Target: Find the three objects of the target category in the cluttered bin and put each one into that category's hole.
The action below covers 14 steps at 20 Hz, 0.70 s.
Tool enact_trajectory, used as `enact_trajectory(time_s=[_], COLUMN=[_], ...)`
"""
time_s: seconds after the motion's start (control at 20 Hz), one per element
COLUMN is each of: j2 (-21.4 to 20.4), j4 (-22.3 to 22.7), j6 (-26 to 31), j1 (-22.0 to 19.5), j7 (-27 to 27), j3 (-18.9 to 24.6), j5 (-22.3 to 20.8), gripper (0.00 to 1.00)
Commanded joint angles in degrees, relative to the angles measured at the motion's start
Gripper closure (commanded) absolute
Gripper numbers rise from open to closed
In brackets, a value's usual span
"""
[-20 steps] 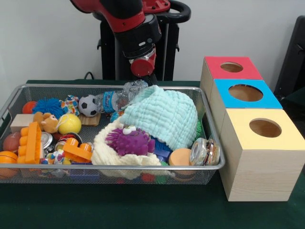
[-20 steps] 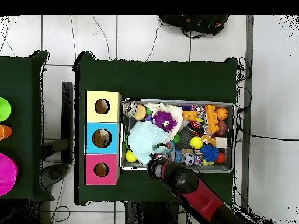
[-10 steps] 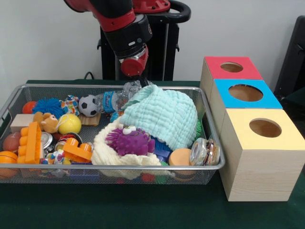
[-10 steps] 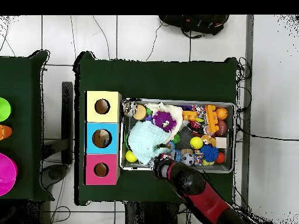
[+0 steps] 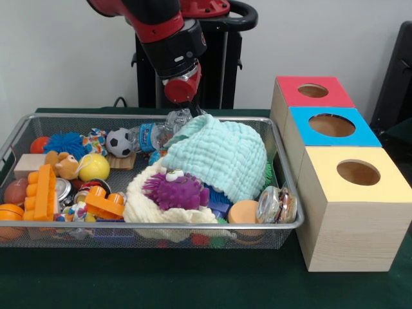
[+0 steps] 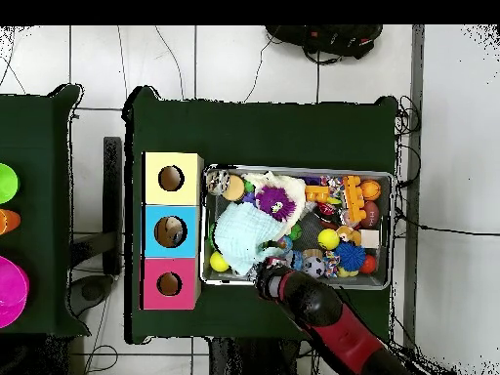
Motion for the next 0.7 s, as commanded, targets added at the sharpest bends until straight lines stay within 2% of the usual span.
enact_trajectory(time_s=[0.05,0.2,0.35,0.45,0.5,0.65,0.7], j2=[1.54,2.49,1.5,-1.81,-4.88,-7.95,-8.46], j4=[-5.28,-5.4,-4.25,-1.07,0.88,1.71,1.71], j6=[-1.29,-2.05,-1.2,0.25,2.13,6.98,8.22], j1=[-1.13,-1.91,-2.22,-3.37,-3.72,-3.08,-3.19], j7=[5.39,4.63,4.48,5.45,6.19,4.67,3.91], j3=[3.22,3.41,3.15,4.59,5.31,3.43,3.1], j5=[0.94,0.06,-0.14,0.11,0.77,0.93,0.8], gripper=[1.0,1.0,1.0,1.0,1.0,1.0,0.0])
